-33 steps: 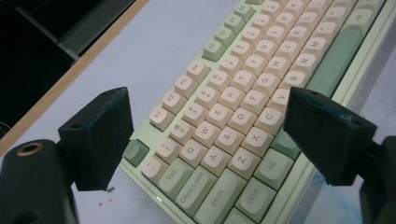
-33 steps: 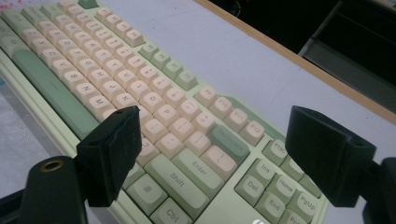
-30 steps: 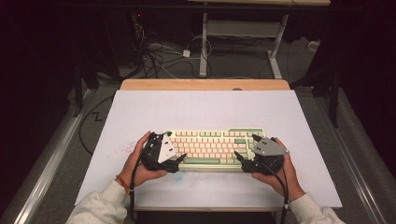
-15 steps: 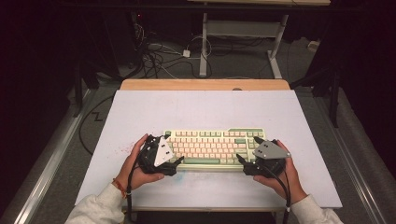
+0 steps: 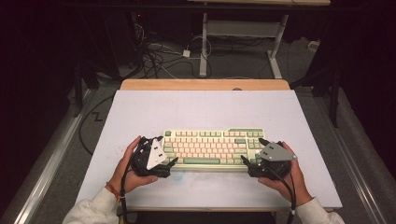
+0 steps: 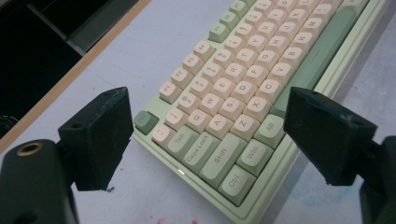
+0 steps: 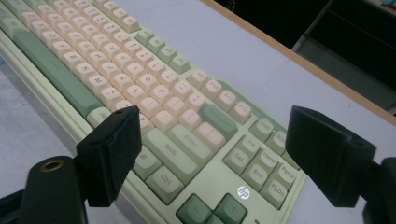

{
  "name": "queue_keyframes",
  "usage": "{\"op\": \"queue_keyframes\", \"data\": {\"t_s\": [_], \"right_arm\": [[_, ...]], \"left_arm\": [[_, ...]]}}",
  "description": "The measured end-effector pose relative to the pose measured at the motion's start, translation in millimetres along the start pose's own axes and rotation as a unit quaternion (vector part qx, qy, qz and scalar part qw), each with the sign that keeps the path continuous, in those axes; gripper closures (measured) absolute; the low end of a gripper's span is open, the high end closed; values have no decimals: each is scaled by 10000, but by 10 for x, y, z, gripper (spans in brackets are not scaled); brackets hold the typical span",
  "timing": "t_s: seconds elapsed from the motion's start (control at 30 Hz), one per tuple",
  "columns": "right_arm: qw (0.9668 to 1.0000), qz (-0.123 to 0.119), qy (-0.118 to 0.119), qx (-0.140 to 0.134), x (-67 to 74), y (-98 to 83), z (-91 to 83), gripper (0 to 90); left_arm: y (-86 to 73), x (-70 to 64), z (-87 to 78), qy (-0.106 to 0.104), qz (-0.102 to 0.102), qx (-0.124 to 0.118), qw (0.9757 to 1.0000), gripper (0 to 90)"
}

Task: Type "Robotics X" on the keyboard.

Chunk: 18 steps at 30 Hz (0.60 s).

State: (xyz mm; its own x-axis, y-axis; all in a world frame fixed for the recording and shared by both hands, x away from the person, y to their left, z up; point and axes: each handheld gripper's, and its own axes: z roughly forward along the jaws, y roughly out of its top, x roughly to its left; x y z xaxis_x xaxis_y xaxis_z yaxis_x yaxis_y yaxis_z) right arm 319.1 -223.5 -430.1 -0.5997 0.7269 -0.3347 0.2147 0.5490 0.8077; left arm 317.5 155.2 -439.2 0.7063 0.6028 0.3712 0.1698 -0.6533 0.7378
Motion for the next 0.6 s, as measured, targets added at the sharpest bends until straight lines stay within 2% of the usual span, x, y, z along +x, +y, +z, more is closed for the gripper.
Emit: {"op": "queue_keyframes", "data": {"t_s": [0.6], "right_arm": [[9999, 28, -105, 52, -47, -90, -97, 188]], "left_arm": [[-170, 17, -98, 50, -34, 133, 9999, 149]]}}
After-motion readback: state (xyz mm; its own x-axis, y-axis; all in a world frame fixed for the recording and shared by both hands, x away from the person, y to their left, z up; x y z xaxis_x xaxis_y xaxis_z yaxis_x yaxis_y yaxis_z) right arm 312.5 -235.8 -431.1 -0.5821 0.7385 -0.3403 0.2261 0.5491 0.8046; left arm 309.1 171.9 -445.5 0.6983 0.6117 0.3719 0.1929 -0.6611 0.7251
